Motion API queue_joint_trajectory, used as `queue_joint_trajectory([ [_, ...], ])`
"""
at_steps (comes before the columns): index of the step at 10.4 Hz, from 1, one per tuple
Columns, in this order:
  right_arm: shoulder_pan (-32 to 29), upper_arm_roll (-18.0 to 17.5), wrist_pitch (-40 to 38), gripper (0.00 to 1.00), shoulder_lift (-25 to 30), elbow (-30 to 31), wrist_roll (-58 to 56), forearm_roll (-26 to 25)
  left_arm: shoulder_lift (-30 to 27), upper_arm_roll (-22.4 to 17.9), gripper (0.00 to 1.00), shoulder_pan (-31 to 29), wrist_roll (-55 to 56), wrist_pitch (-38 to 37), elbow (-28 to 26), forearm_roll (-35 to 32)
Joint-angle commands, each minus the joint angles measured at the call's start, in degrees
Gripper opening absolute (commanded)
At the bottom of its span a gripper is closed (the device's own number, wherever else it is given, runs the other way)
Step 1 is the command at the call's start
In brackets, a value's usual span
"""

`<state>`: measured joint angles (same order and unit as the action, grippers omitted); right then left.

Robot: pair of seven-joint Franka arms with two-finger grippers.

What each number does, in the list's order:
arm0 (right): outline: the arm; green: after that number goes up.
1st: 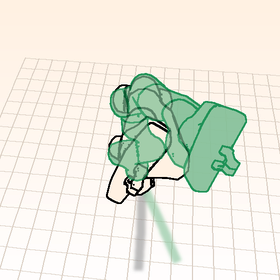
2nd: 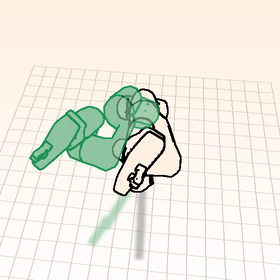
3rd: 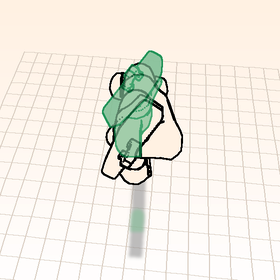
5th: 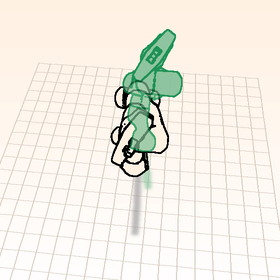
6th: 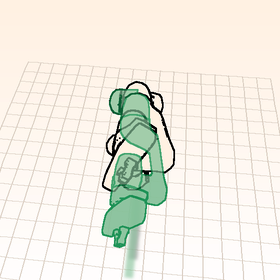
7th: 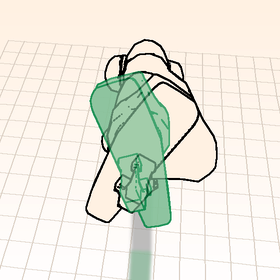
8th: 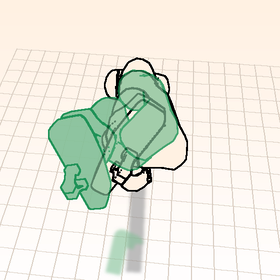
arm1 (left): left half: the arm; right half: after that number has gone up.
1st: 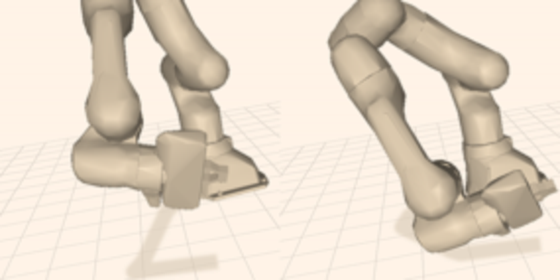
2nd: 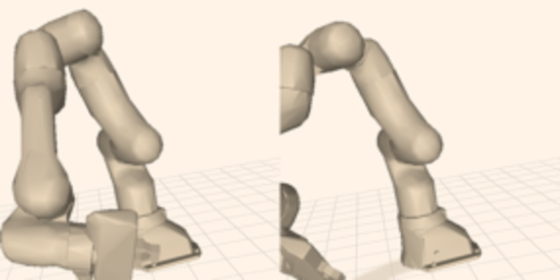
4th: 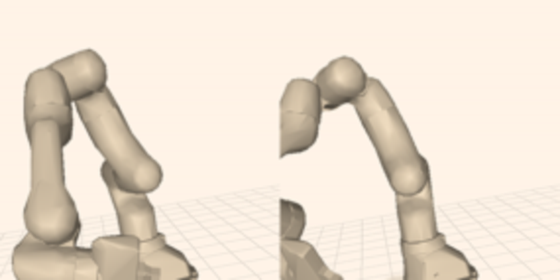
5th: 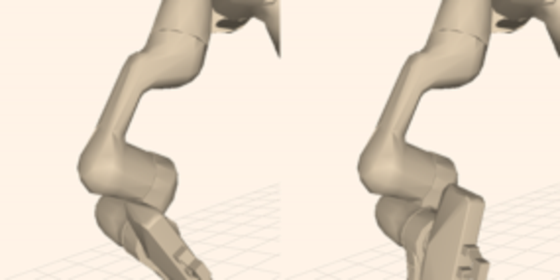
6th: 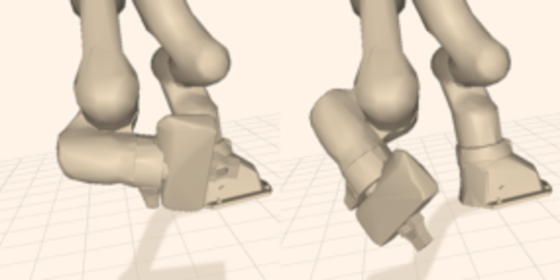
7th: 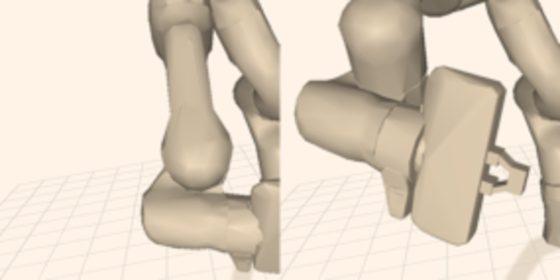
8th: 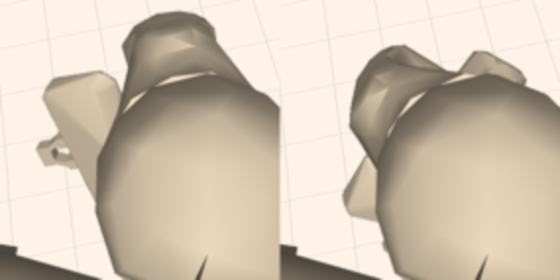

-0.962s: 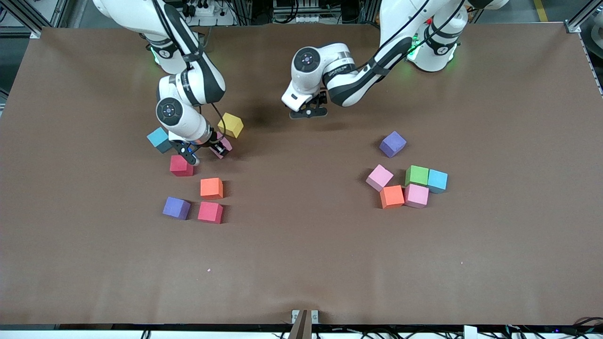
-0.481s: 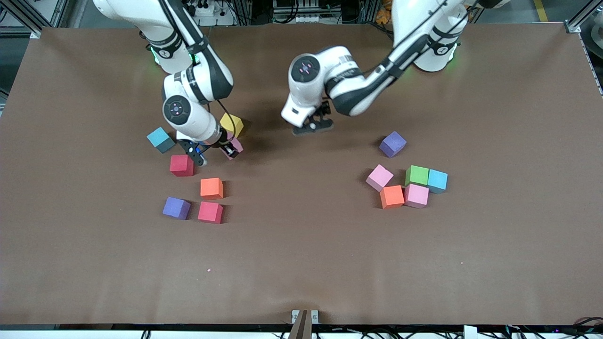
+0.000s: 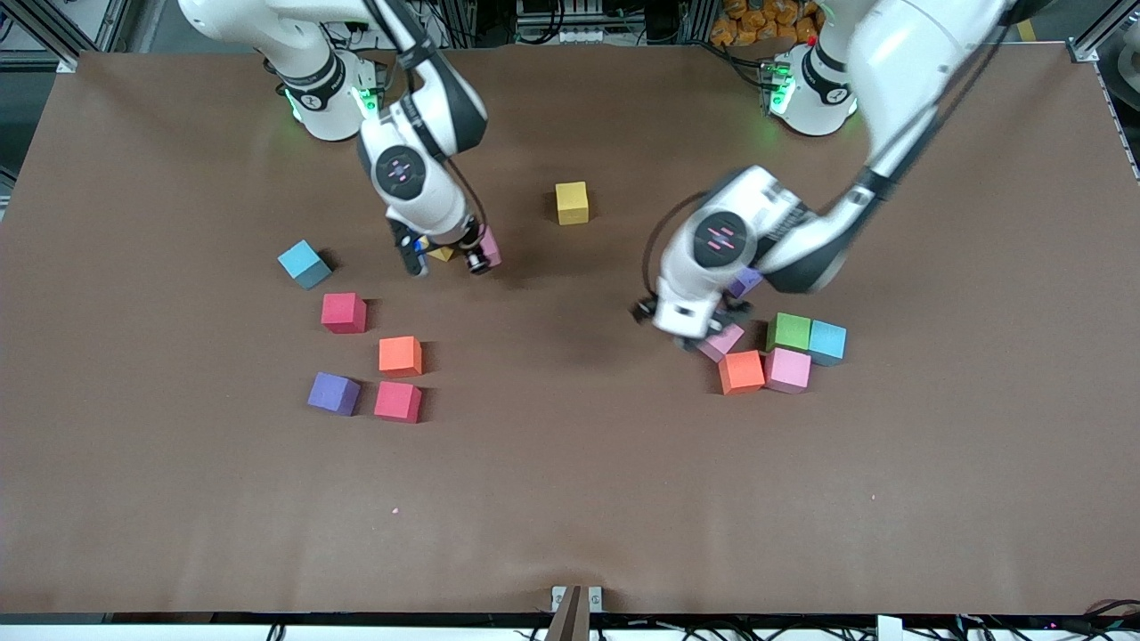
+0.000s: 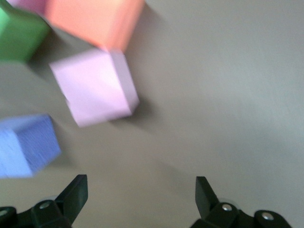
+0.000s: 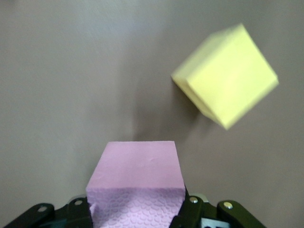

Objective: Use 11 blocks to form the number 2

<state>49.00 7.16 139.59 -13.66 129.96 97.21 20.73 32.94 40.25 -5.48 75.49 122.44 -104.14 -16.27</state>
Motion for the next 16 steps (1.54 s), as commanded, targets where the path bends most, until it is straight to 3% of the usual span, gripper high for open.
queue_joint_trajectory([
  [1, 4.50, 0.31, 5.58, 0.17, 1.45, 2.48, 7.89, 6.31, -0.68, -0.60, 1.00, -2.78, 0.97, -1.06, -0.28, -1.64],
  [5, 10.66, 0.31, 9.46, 0.13, 1.89, 7.14, 16.13, 6.86, 1.86, -3.34, 1.00, -2.25, 6.85, -0.36, -0.28, -6.65],
  [9, 12.35, 0.22, 12.96, 0.11, 0.92, 7.67, 24.07, 6.86, 4.41, -4.04, 1.00, -1.82, 10.38, 2.89, -0.19, -8.51],
  [13, 16.12, 0.31, 18.77, 0.10, -3.37, 7.59, 26.10, 7.74, 6.78, -4.04, 1.00, -1.55, 11.69, 3.50, -0.19, -8.95],
  [15, 18.58, 0.22, 20.98, 0.10, -5.40, 7.41, 26.10, 8.53, 7.49, -4.04, 0.78, -1.46, 11.18, 3.51, -0.19, -10.61],
  [16, 18.68, 0.31, 21.16, 0.10, -5.41, 7.41, 26.11, 8.88, 8.10, -4.04, 0.75, -1.46, 11.69, 3.77, -0.10, -12.88],
])
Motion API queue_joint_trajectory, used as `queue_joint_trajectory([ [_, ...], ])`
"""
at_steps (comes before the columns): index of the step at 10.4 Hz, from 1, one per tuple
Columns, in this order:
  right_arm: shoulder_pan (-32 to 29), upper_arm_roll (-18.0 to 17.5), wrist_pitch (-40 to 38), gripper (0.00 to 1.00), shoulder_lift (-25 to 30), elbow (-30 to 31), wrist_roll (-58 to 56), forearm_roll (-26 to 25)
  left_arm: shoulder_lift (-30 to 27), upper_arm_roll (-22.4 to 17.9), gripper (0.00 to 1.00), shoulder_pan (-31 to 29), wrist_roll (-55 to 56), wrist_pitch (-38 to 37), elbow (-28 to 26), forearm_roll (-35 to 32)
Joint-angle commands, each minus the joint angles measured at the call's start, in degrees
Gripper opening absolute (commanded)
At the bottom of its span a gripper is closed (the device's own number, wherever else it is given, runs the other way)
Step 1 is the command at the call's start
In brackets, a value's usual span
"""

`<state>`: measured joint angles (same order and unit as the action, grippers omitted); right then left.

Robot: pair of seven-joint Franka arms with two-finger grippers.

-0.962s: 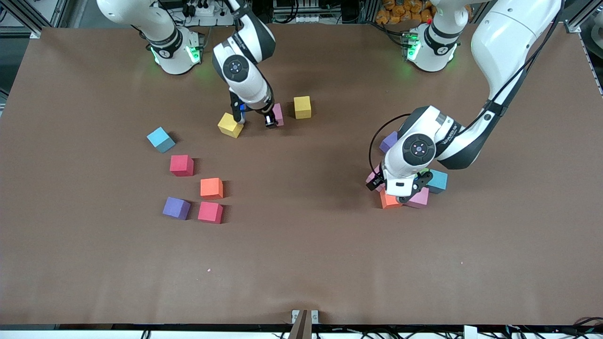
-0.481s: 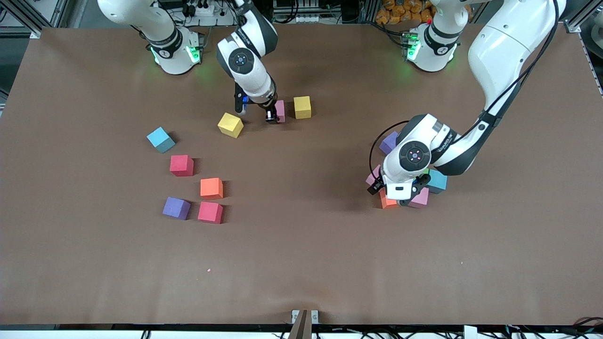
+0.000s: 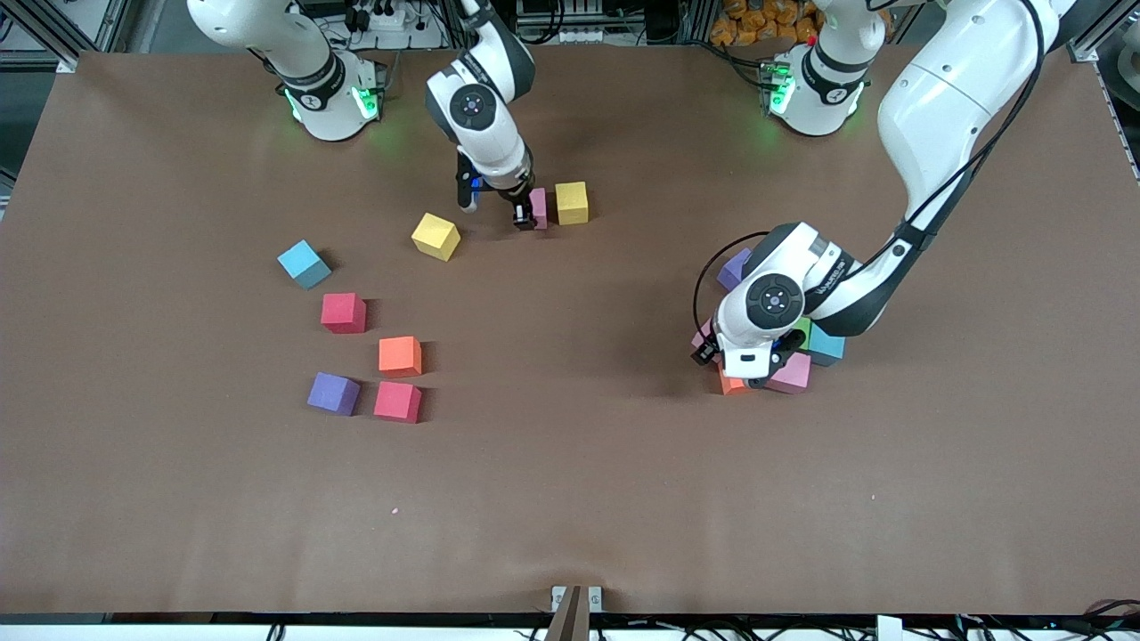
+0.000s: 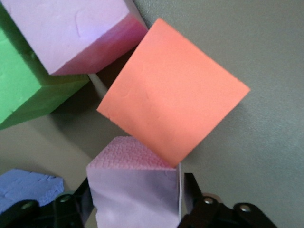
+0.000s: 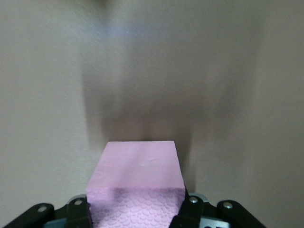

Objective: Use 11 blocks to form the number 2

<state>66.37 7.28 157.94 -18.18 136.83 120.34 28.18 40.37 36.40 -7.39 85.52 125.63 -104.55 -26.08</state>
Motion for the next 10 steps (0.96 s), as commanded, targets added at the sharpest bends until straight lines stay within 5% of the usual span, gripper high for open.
queue_joint_trajectory([
  [1, 1.39, 0.10, 2.82, 0.10, -0.80, 0.45, 2.97, 1.53, 0.67, -0.19, 0.60, 1.06, 1.76, 0.85, 0.23, -3.71],
  [2, 1.39, 0.10, 2.82, 0.10, -0.80, 0.28, 2.97, 1.53, 0.50, -0.19, 0.37, 2.11, 2.63, 0.85, 0.23, -3.63],
  [3, 1.39, -0.07, 2.82, 0.11, -0.80, 0.19, 3.06, 1.53, 0.41, -0.19, 0.31, 2.90, 5.51, 0.85, 0.14, -3.63],
  [7, 1.83, -0.07, 2.82, 0.11, -0.80, -0.16, 3.50, 1.53, 0.06, 0.33, 0.32, 10.10, 27.63, 0.58, -1.26, -3.54],
  [10, 2.80, -0.07, 2.73, 0.12, -0.80, -0.60, 3.50, 3.02, -0.99, 4.97, 0.32, 11.44, 43.27, 0.58, -5.29, -3.01],
])
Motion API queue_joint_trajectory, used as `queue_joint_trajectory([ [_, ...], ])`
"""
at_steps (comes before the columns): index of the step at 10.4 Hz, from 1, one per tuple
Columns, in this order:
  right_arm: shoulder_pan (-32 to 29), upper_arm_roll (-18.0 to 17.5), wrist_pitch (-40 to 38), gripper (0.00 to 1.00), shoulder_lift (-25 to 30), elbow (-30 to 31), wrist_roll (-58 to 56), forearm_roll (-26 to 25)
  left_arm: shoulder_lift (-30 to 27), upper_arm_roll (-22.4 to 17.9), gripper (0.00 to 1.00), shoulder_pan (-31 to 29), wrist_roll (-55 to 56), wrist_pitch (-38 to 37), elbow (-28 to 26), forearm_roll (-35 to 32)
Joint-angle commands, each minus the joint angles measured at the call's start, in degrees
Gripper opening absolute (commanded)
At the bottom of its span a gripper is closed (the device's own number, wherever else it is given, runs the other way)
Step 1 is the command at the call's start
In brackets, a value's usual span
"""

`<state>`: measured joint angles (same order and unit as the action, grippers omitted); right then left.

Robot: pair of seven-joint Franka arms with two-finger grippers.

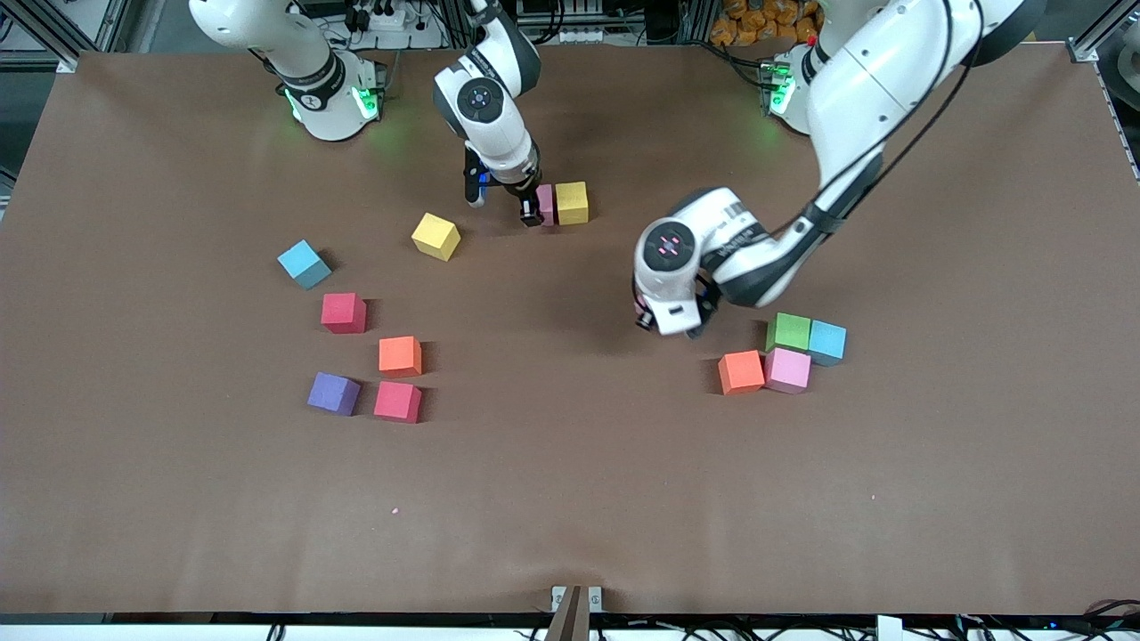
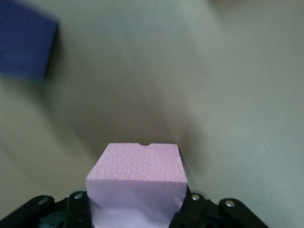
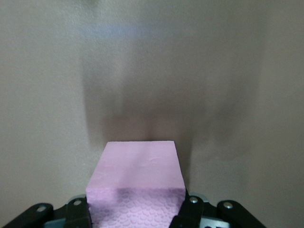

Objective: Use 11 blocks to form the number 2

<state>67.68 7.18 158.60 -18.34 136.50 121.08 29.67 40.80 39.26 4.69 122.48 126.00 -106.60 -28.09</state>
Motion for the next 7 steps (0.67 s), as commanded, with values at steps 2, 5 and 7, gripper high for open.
queue_joint_trajectory([
  [2, 1.49, 0.03, 1.98, 0.22, -0.65, -0.27, 2.58, 1.53, -3.17, 5.11, 0.32, -1.60, 16.61, 0.56, -6.32, -1.00],
  [5, 1.40, 0.11, 1.45, 1.00, -0.47, -0.27, 1.79, 1.35, -4.05, 7.92, 0.19, -1.96, 28.40, 3.71, -9.75, -1.00],
  [7, 1.31, 0.46, -2.65, 1.00, 1.36, -0.27, 2.14, 1.09, -5.28, 9.24, 0.19, -1.88, 33.68, 8.01, -12.91, -1.00],
])
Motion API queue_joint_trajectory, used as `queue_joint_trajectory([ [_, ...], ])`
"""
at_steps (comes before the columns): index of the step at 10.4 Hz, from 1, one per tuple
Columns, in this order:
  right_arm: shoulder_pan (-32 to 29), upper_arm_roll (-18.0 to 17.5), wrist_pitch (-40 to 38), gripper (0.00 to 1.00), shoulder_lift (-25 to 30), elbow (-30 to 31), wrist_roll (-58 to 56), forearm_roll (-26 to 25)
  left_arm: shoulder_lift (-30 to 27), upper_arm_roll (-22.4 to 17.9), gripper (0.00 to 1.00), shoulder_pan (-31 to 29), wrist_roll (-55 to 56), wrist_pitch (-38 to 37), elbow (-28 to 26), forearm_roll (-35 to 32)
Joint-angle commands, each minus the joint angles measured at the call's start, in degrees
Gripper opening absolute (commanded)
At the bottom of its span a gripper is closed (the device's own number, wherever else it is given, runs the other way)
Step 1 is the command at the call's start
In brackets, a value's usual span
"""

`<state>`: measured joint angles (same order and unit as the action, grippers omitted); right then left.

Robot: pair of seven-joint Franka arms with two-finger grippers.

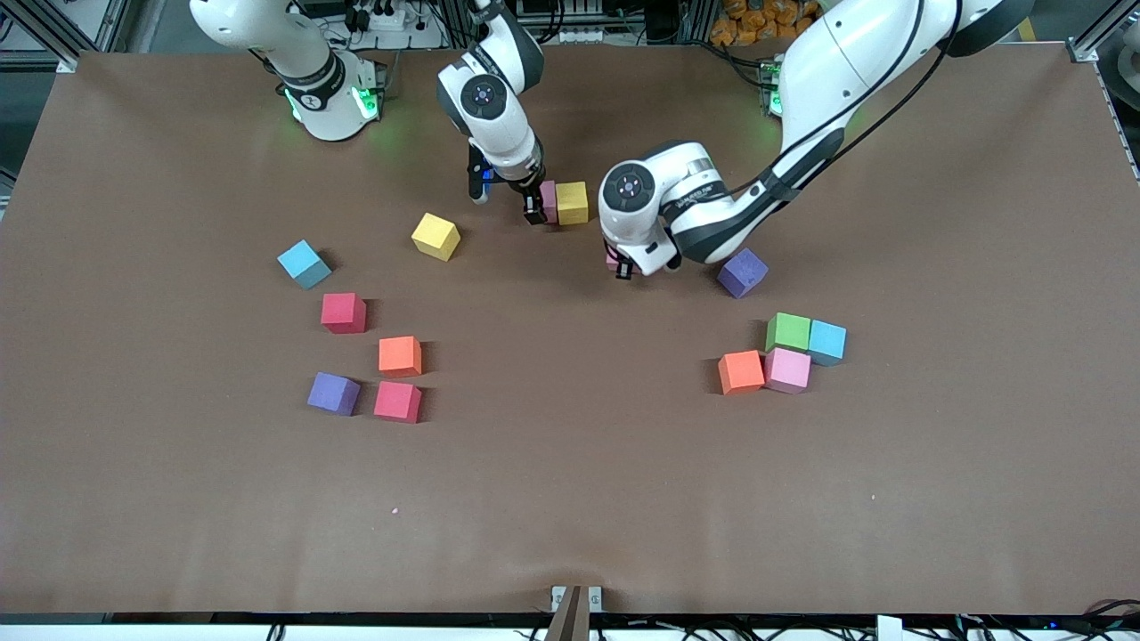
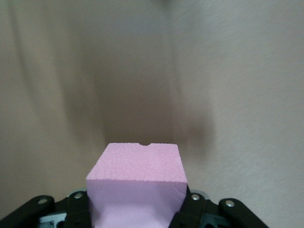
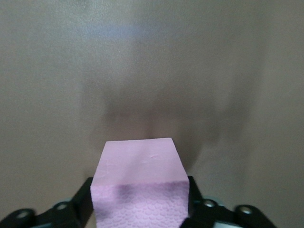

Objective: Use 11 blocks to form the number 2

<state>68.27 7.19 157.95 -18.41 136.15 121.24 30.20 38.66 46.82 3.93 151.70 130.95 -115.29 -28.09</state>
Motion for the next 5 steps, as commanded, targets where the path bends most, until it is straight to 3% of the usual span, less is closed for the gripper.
queue_joint_trajectory([
  [1, 0.38, 0.72, -3.86, 1.00, 2.93, 0.08, 1.89, 0.12, -3.41, 1.87, 0.19, -1.12, 6.83, 5.09, -5.55, -1.17],
  [3, 0.29, 3.09, -6.41, 1.00, 5.57, 0.08, -0.64, -1.28, -3.77, 2.58, 0.19, -1.03, 10.61, 9.13, -8.71, -1.61],
  [5, 0.20, 9.04, -13.85, 1.00, 10.04, -0.36, -5.55, -3.82, -5.17, 2.58, 0.19, -0.85, 11.59, 12.30, -11.87, -1.70],
])
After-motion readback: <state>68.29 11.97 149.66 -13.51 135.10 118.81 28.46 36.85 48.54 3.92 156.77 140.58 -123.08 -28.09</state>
